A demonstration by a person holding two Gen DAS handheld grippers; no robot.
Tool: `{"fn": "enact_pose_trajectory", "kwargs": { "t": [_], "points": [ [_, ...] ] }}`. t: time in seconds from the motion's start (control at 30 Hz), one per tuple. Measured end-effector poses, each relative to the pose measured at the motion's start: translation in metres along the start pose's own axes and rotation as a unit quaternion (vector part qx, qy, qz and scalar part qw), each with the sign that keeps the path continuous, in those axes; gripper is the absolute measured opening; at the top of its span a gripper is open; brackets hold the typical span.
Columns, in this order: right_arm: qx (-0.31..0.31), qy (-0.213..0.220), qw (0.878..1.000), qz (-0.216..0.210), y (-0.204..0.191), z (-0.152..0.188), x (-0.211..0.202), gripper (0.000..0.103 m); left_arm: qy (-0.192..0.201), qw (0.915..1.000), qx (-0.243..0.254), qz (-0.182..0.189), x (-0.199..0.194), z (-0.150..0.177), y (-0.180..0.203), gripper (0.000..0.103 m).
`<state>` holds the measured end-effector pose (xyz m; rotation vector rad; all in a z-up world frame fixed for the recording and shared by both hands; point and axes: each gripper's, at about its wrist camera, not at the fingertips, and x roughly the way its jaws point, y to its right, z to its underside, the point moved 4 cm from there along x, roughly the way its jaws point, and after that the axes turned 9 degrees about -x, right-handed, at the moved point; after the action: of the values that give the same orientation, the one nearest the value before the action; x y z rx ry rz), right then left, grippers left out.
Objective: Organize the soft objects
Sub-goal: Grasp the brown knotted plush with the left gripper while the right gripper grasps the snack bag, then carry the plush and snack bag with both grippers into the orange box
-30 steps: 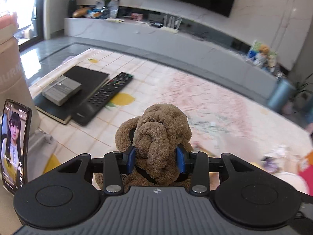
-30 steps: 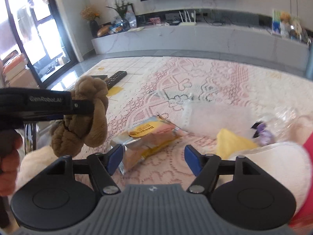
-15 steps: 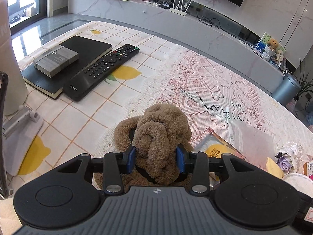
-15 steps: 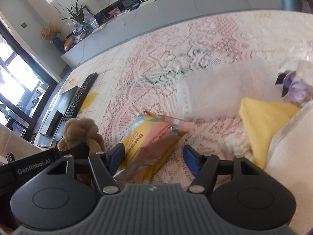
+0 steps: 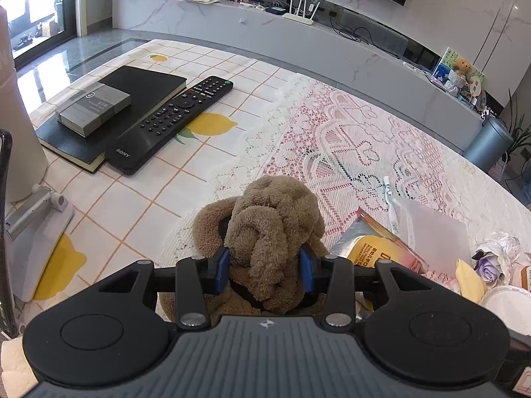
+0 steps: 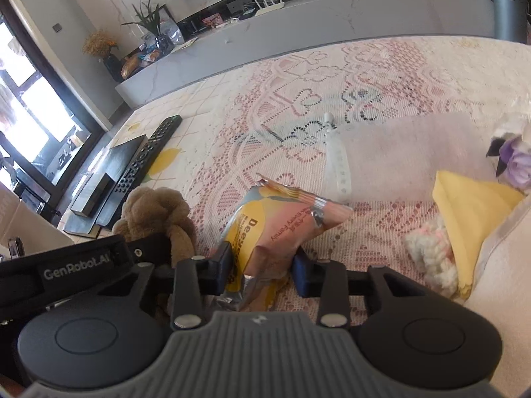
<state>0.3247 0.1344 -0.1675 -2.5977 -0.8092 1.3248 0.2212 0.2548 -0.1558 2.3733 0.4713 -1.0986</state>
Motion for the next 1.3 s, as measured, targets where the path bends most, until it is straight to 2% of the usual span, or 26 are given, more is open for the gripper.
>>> {"fn": "enact_pose_trajectory", "kwargs": {
  "t": [0.13, 0.23, 0.47, 0.77, 0.9, 1.07, 1.2, 1.3],
  "points": [
    [-0.005, 0.012, 1.000, 0.000, 0.003, -0.004, -0.017, 0.024, 0.018, 0.9997, 0.018, 0.002, -0.012, 0.001, 0.008, 0.047],
    [-0.002, 0.028, 1.000, -0.001, 0.009, -0.007, -0.037, 0.021, 0.025, 0.9993, 0.026, 0.008, -0.024, 0.001, 0.015, 0.047],
    [-0.001, 0.066, 0.998, -0.007, 0.023, -0.011, -0.095, 0.019, 0.039, 0.9975, 0.039, 0.045, -0.066, 0.013, 0.045, 0.047],
    [0.024, 0.112, 0.993, 0.003, 0.057, 0.002, -0.184, 0.019, 0.048, 0.9909, 0.076, 0.100, -0.119, 0.034, 0.099, 0.047],
    [0.023, 0.144, 0.989, 0.022, 0.076, 0.012, -0.229, 0.019, 0.064, 0.9849, 0.108, 0.119, -0.144, 0.047, 0.129, 0.047],
    [0.014, 0.187, 0.980, 0.071, 0.111, 0.028, -0.290, 0.019, 0.089, 0.9752, 0.152, 0.134, -0.169, 0.062, 0.164, 0.047],
    [0.024, 0.201, 0.974, 0.101, 0.155, 0.038, -0.335, 0.019, 0.072, 0.9654, 0.171, 0.183, -0.176, 0.073, 0.198, 0.047],
    [0.029, 0.209, 0.969, 0.124, 0.187, 0.043, -0.365, 0.019, 0.056, 0.9539, 0.195, 0.221, -0.179, 0.085, 0.229, 0.047]
  ]
}}
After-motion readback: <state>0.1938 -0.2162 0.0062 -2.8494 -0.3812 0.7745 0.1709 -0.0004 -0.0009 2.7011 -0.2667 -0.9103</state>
